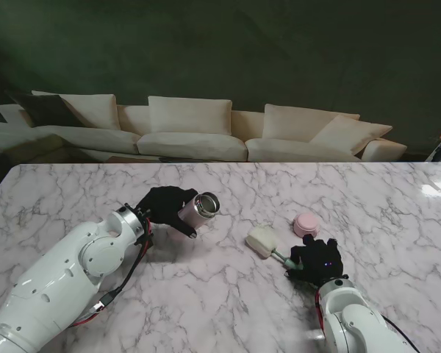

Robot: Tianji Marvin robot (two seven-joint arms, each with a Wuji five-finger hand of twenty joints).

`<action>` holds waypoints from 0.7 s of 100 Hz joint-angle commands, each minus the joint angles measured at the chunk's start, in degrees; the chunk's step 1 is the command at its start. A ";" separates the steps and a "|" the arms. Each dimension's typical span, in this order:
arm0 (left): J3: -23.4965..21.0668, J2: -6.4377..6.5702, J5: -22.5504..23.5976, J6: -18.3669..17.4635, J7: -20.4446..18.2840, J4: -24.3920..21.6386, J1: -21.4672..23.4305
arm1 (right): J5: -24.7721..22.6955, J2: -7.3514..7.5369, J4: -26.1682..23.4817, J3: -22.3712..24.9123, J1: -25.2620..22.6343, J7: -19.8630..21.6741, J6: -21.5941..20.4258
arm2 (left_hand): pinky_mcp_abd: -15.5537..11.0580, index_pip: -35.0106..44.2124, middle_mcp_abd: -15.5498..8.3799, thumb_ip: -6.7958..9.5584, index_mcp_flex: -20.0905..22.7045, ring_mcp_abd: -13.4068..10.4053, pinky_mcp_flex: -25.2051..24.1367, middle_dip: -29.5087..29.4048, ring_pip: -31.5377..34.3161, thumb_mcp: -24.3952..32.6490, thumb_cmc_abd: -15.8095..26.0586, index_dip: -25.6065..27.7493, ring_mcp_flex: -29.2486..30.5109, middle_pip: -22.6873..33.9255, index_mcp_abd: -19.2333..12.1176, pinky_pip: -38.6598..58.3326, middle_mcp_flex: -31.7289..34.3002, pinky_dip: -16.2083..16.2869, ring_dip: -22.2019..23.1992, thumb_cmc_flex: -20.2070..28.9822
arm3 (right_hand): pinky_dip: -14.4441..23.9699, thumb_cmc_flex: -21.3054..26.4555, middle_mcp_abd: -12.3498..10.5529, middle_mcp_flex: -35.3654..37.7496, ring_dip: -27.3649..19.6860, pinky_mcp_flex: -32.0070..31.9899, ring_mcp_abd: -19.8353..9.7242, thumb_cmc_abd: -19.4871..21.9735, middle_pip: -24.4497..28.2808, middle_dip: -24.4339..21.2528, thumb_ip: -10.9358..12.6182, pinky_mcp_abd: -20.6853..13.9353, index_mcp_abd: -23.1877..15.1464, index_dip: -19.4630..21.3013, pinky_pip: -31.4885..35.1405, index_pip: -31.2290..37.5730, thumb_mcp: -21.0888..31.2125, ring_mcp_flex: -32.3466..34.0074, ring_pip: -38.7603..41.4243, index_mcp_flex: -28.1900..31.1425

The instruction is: Clean the thermos with cup brush

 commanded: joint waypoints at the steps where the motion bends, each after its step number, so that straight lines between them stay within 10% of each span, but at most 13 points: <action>1: 0.05 -0.12 -0.18 0.05 -0.81 -0.44 -0.22 | 0.25 -0.46 1.85 -0.37 -0.06 -0.58 0.17 | -5.13 6.15 -3.26 4.24 4.88 -2.82 0.85 2.28 7.13 24.48 20.25 2.37 4.04 6.08 -8.87 2.39 1.40 1.23 1.96 18.16 | 0.85 -1.38 -1.34 2.13 0.48 -0.35 -0.56 -3.95 -1.15 -0.03 -3.87 1.89 -6.00 -0.92 1.03 4.15 23.44 0.15 0.55 6.90; 33: 0.15 -0.12 -0.25 -0.06 -0.91 -0.54 -0.38 | 3.41 -1.13 1.52 1.32 -0.89 -3.19 -1.74 | -5.13 6.15 -3.16 4.14 4.90 -2.86 0.91 2.25 7.18 24.52 20.29 2.43 4.12 6.33 -8.85 2.49 1.35 1.15 2.13 18.13 | -0.26 3.67 -6.67 32.30 -1.69 3.27 -1.19 0.28 -7.00 -2.15 -5.99 4.65 -0.71 7.89 -0.08 6.65 26.72 14.32 -3.41 5.94; 70: 0.17 -0.01 -0.02 -0.43 -1.39 -0.68 -0.85 | 4.43 -1.30 -3.96 6.19 -4.10 -2.65 -8.52 | -5.10 6.11 -3.20 4.06 4.87 -0.71 0.92 2.12 7.24 24.50 20.36 2.47 3.46 6.43 -8.81 2.56 1.22 1.05 2.26 18.19 | -5.25 8.53 -1.57 43.99 6.75 30.83 1.05 4.62 8.17 6.67 -4.33 5.65 1.63 9.62 8.87 9.75 20.03 40.88 8.27 1.76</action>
